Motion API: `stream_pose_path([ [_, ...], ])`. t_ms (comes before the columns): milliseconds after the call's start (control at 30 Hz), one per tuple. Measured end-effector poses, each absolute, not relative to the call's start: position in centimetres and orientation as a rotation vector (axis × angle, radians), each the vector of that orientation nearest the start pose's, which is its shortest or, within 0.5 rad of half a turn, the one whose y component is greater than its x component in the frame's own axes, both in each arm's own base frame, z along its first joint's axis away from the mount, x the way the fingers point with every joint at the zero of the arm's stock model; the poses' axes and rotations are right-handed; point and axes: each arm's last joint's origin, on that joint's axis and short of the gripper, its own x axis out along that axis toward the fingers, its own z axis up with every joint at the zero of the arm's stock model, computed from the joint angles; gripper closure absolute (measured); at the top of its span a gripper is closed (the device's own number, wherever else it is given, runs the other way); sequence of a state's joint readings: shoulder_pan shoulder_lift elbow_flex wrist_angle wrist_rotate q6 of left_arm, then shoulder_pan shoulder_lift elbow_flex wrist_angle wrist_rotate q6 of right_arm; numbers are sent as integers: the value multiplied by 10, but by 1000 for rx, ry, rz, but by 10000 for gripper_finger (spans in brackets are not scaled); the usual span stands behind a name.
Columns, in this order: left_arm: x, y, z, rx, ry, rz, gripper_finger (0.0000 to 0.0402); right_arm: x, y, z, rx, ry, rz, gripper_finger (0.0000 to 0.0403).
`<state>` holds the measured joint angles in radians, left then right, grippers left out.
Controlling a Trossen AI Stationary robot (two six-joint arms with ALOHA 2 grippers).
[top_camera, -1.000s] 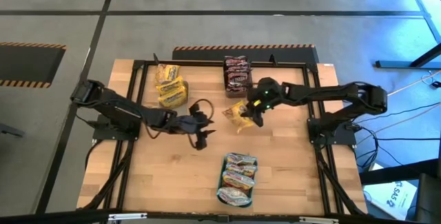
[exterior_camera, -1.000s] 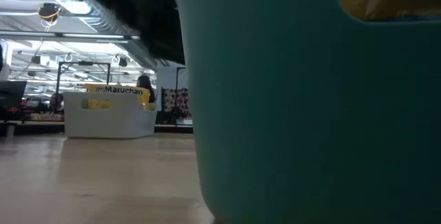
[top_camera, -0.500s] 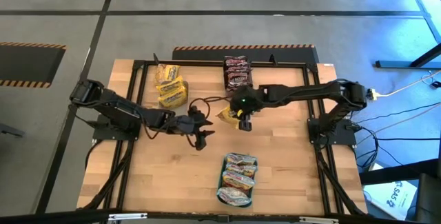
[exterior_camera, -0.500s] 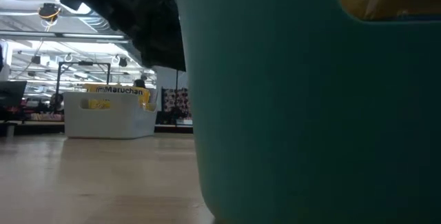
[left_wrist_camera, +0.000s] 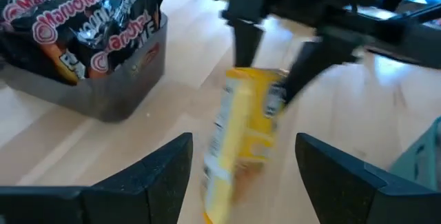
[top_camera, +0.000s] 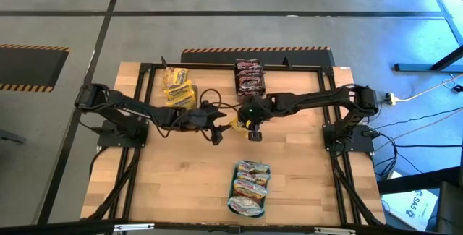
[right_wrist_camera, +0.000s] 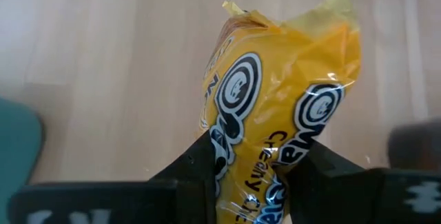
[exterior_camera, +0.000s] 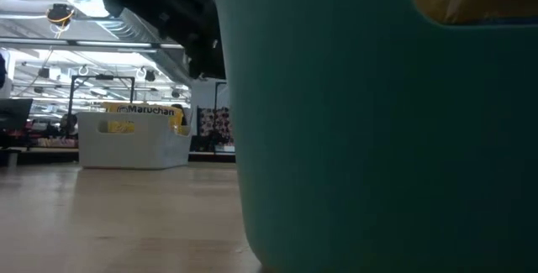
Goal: Sort Maruchan noodles
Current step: Put the yellow noodle pack into the white bin
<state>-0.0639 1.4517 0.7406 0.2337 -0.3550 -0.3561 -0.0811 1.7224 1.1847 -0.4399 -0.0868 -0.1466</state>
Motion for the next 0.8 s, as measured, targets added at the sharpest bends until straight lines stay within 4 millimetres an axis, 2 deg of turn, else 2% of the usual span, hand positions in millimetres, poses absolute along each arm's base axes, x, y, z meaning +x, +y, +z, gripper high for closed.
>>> stream_pose_path([
  [300,318,-8,191,-203,355,273,150,360,-22,214,-58,895,132,301],
  [500,320,-6,182,-183,387,282,154,361,-21,216,-54,873,143,301],
  [633,320,-6,182,-184,392,270,178,362,-21,216,-58,862,145,301],
  [800,320,-3,181,-210,406,216,230,363,-21,217,-43,842,179,301],
])
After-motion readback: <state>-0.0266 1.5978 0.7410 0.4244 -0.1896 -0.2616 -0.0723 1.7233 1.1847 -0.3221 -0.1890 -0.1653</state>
